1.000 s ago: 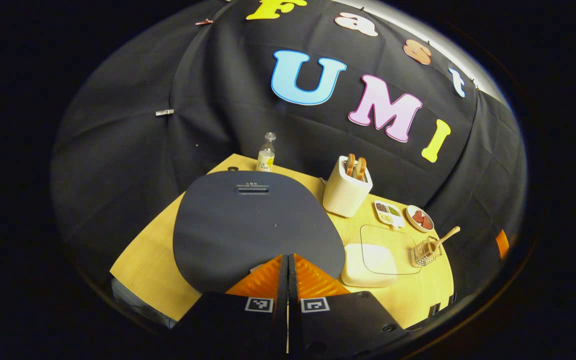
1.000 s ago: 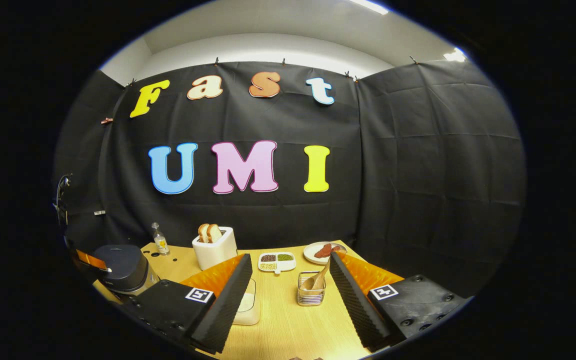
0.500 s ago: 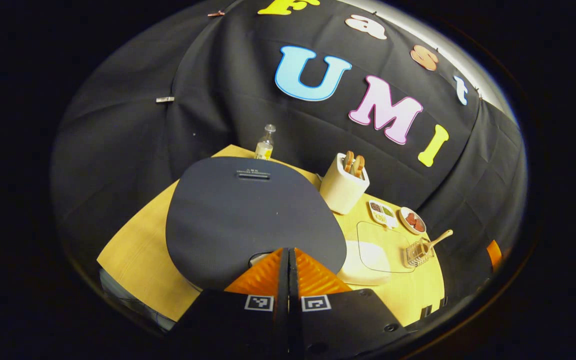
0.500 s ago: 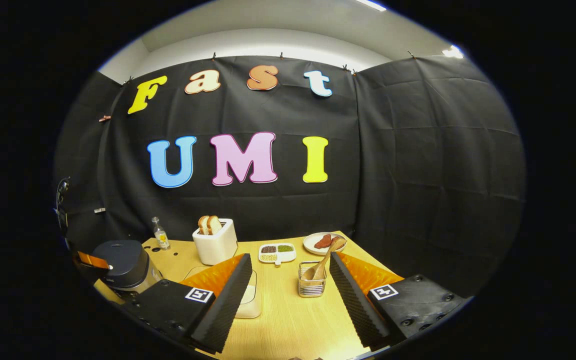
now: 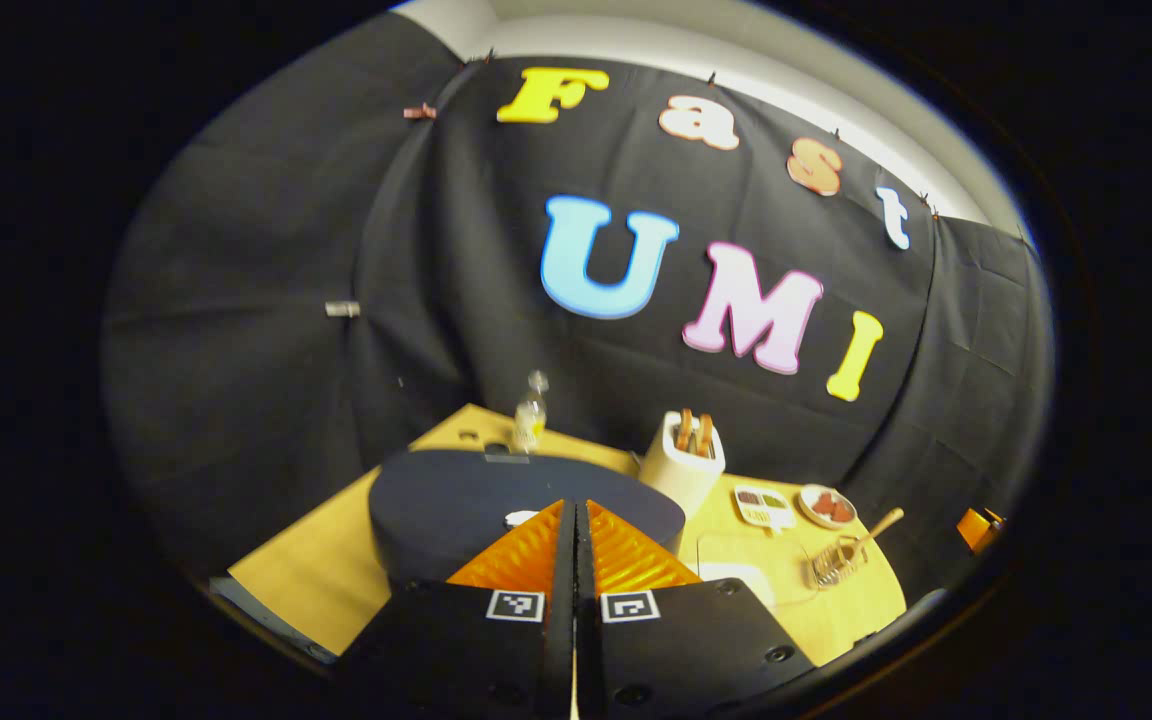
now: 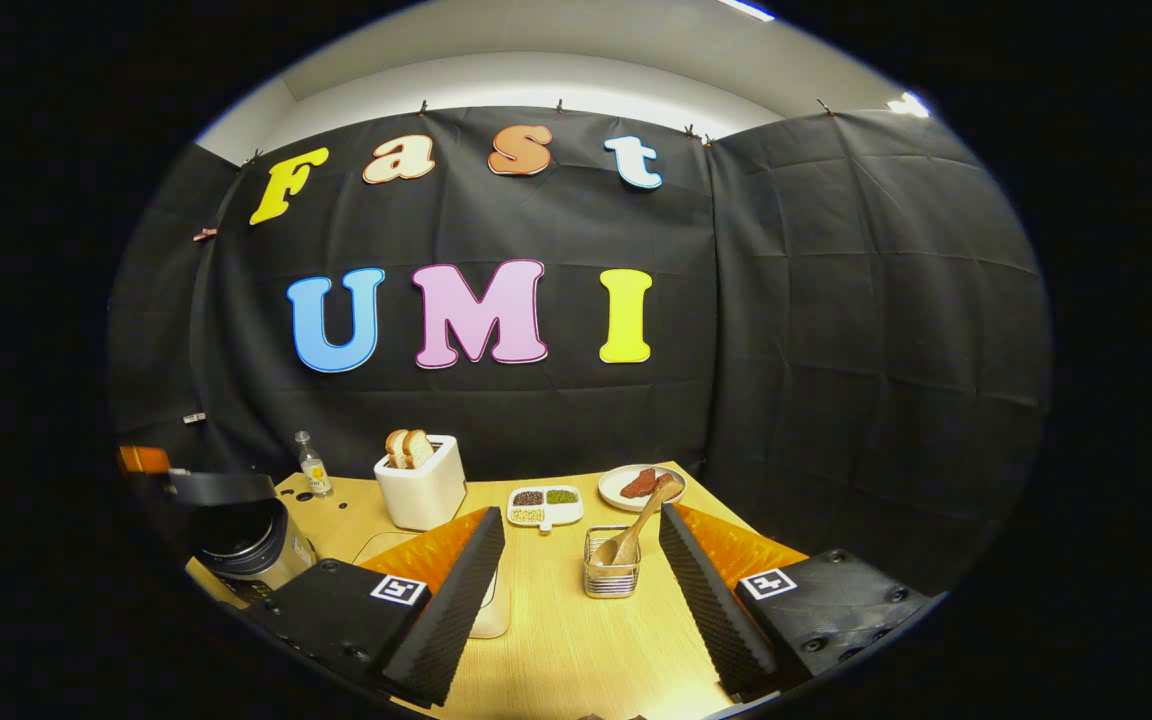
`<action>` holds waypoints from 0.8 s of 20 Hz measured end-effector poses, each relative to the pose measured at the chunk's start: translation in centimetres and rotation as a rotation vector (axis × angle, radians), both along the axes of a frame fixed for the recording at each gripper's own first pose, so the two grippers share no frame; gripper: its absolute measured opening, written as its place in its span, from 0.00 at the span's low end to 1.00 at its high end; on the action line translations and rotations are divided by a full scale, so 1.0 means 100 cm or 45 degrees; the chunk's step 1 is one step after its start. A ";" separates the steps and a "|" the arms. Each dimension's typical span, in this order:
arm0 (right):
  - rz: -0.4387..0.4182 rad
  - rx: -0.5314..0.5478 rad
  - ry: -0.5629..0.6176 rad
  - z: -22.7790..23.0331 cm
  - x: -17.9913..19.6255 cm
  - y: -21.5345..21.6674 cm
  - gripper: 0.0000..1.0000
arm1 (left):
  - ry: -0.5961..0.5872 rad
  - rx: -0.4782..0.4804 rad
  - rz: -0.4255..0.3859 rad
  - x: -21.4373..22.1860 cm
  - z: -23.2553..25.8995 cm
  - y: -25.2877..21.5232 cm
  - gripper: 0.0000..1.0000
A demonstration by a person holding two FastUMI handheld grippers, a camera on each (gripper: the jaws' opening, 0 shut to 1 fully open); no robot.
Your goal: Close the left gripper, press the button to open the rice cooker; take a wooden spoon from the chopstick holder with the right hand, scoop a spoonful of rice and pour it into the rice cooker, then put the wooden spoon back into the chopstick holder.
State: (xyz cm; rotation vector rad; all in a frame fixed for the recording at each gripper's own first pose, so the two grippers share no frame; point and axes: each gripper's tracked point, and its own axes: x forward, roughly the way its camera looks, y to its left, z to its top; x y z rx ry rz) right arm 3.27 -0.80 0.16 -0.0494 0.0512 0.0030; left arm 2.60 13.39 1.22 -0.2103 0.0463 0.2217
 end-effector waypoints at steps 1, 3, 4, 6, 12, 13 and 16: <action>-0.002 -0.001 -0.002 0.001 0.006 -0.003 0.98 | -0.044 0.023 0.015 -0.003 0.017 -0.001 0.08; -0.005 0.006 -0.007 0.006 0.018 -0.009 0.98 | -0.047 0.063 0.048 -0.008 0.026 -0.004 0.07; -0.006 0.016 -0.006 0.008 0.027 -0.012 0.98 | -0.041 0.086 0.058 -0.007 0.026 -0.007 0.07; -0.006 0.042 0.005 0.008 0.044 -0.018 0.98 | -0.046 0.099 0.060 -0.008 0.029 -0.013 0.11; -0.010 0.125 0.077 -0.008 0.097 -0.042 0.98 | -0.042 0.092 0.129 -0.017 0.027 -0.040 0.71; -0.011 0.138 0.090 -0.012 0.106 -0.046 0.98 | -0.030 0.093 0.133 -0.016 0.024 -0.046 0.94; -0.025 0.178 0.146 -0.027 0.130 -0.062 0.98 | 0.004 0.088 0.202 -0.024 0.019 -0.058 0.95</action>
